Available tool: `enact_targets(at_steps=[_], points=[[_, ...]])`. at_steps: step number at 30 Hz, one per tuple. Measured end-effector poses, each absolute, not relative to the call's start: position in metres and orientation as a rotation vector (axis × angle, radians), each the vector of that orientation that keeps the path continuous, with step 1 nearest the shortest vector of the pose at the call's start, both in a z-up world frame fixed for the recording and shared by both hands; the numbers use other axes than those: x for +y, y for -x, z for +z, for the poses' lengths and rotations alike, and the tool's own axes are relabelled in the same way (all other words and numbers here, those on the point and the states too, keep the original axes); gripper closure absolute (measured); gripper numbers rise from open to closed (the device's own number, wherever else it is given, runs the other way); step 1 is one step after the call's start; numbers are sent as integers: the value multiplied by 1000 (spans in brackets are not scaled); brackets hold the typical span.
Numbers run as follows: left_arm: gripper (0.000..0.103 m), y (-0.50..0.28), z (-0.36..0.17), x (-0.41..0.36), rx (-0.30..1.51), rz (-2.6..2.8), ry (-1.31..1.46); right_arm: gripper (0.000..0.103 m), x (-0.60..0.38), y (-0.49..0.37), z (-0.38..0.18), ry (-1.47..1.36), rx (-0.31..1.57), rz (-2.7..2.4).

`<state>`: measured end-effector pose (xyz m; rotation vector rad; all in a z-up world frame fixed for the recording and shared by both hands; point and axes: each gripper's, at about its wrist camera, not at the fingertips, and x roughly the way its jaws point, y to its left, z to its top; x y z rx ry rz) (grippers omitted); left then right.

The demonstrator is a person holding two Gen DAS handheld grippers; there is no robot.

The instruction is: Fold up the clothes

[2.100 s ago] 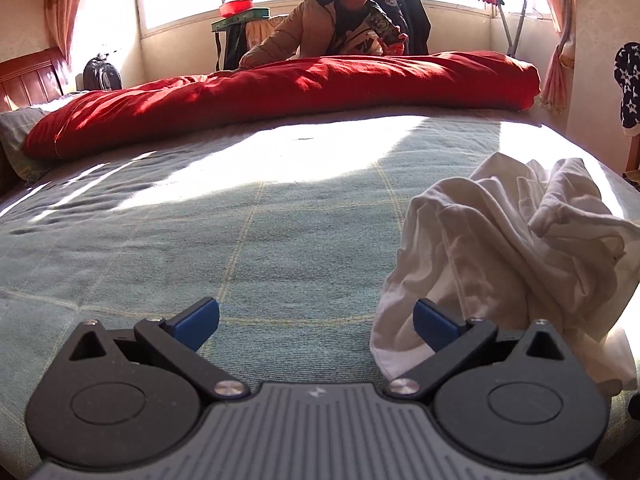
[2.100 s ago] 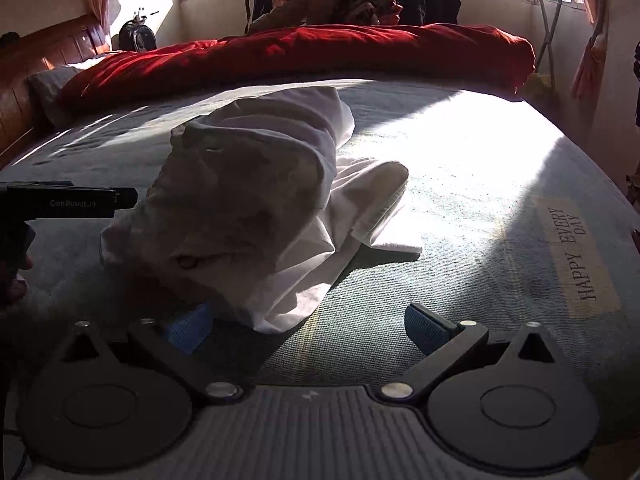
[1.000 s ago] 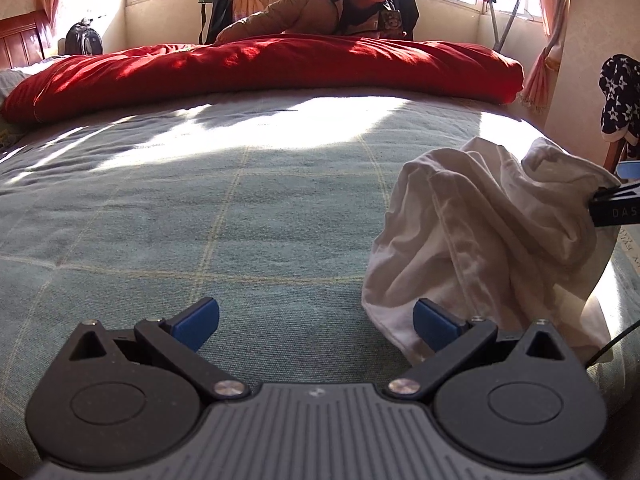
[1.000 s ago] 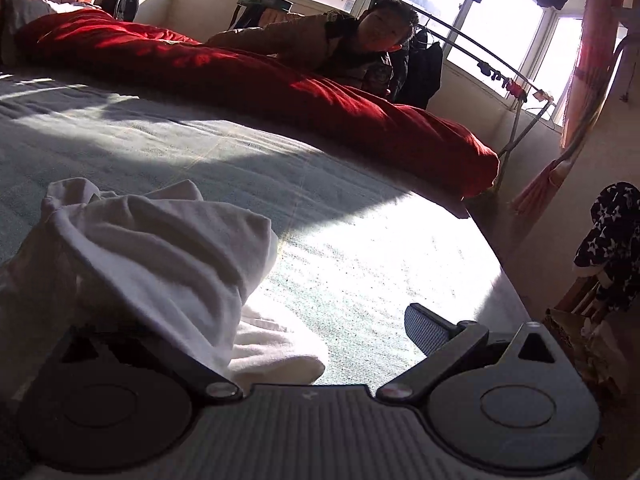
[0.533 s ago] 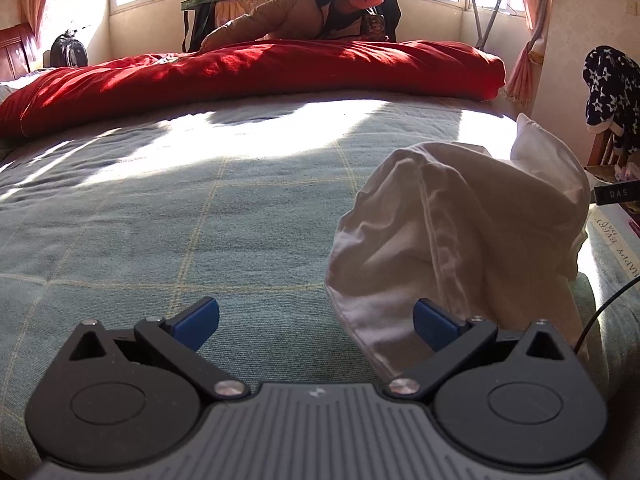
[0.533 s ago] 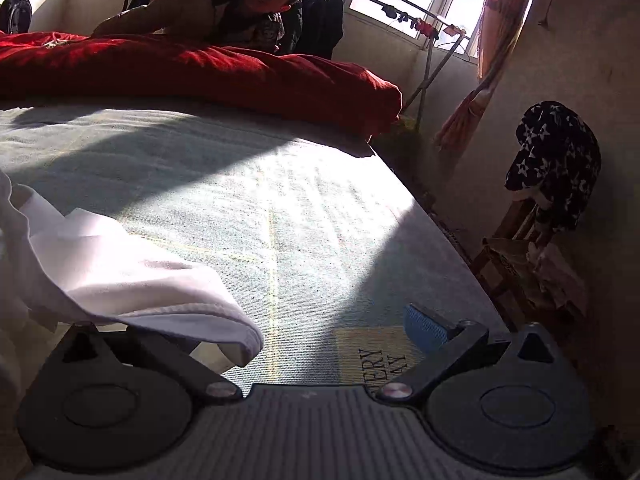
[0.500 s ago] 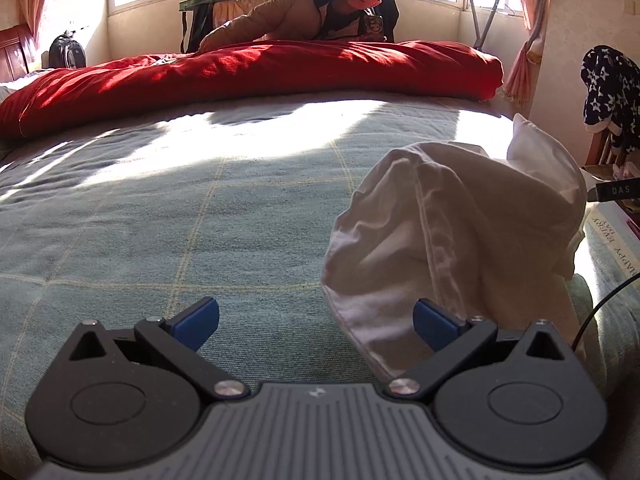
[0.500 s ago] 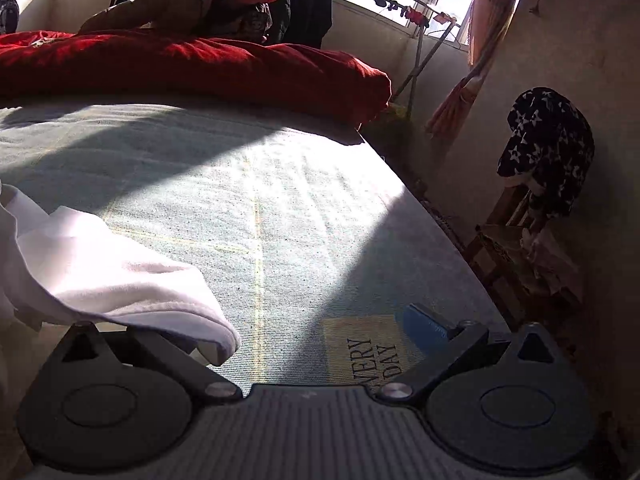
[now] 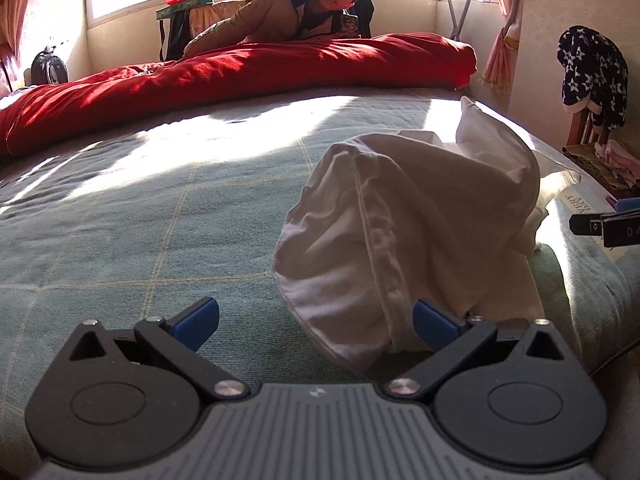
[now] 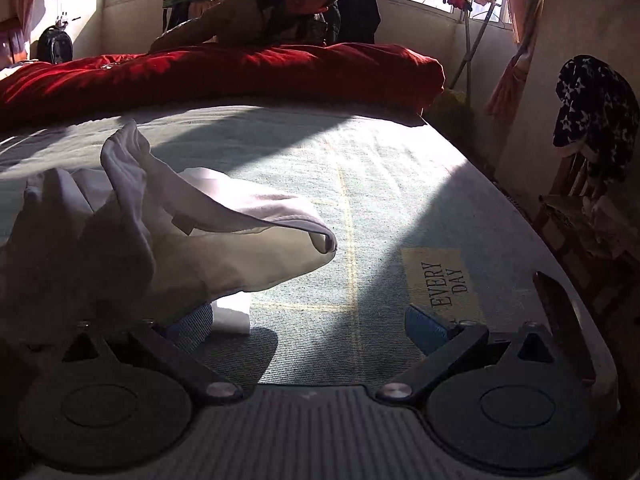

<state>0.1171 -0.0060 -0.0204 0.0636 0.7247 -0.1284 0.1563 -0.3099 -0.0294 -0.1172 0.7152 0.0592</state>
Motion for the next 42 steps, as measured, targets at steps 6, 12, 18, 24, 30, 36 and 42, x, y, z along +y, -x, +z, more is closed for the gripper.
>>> enact_targets(at_steps=[6, 12, 18, 24, 30, 36, 42], points=[[0, -109, -16, -8, 712, -134, -68, 0, -296, -141, -18, 115, 693, 112], [0, -104, -15, -7, 705, -139, -66, 0, -287, -131, -13, 121, 688, 140], [0, -108, -12, -12, 687, -168, -84, 0, -279, -121, -10, 125, 689, 166], [0, -118, -13, -38, 664, -228, -150, 0, -278, -115, -20, 122, 720, 183], [0, -134, -22, -68, 644, -218, -262, 0, -285, -115, -22, 101, 727, 200], [0, -138, -20, -88, 610, -232, -312, 0, -294, -120, -31, 63, 742, 207], [0, -134, -27, -128, 526, -263, -484, 0, -303, -130, -43, 16, 773, 210]])
